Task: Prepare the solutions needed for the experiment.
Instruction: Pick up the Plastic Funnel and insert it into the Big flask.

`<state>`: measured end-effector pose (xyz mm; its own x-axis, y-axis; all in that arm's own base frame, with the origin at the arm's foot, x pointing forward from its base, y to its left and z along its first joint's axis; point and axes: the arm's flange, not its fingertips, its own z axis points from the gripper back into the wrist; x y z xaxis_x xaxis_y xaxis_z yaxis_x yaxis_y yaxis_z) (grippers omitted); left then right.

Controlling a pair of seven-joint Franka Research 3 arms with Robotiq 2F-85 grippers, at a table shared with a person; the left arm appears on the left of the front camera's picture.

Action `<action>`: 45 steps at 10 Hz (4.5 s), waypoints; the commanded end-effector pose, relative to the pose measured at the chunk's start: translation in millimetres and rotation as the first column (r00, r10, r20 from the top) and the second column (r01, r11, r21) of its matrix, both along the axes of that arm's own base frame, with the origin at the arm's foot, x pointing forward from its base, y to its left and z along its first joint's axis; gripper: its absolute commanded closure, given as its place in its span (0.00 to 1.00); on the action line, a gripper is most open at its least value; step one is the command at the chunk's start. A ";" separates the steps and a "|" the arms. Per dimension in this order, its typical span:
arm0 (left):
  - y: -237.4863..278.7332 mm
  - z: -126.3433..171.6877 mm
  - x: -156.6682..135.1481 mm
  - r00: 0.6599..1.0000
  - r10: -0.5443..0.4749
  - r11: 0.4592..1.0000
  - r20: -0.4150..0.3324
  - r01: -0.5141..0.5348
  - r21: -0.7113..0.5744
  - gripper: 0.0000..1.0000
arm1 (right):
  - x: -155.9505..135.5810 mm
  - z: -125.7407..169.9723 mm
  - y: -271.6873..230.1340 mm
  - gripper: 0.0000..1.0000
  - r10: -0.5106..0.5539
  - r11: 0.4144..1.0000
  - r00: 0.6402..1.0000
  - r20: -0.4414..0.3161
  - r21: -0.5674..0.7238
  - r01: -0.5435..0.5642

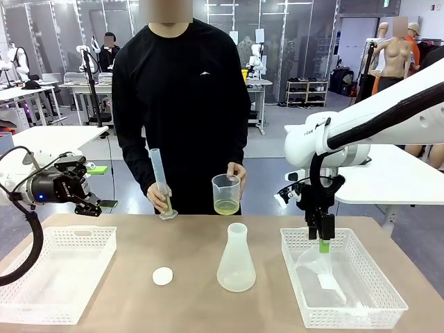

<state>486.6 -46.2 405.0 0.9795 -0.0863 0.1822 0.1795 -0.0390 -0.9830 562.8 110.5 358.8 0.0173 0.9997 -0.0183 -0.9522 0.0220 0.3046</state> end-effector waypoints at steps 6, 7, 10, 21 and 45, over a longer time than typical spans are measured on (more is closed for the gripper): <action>-0.4 1.5 -1.3 1.000 -0.005 1.000 0.001 0.005 -0.005 0.00 | 5.9 -10.6 -0.3 0.00 0.079 0.997 0.986 -0.150 0.013 -0.078; -0.4 1.5 -1.3 1.000 -0.005 1.000 0.001 0.005 -0.005 0.00 | 7.1 -11.9 0.4 0.00 0.079 0.997 0.986 -0.150 0.009 -0.078; -0.4 1.5 -1.3 1.000 -0.005 1.000 0.001 0.005 -0.005 0.00 | 9.2 -15.5 -1.1 0.18 0.072 0.997 0.986 -0.151 0.015 -0.071; -0.4 1.5 -1.3 1.000 -0.005 1.000 0.001 0.005 -0.005 0.00 | 11.4 -21.4 -1.6 1.00 0.088 0.996 0.983 -0.162 0.014 -0.087; -0.4 1.5 -1.3 1.000 -0.005 1.000 0.001 0.005 -0.005 0.00 | -209.2 201.9 10.4 1.00 -0.065 0.995 0.570 0.819 0.093 -0.019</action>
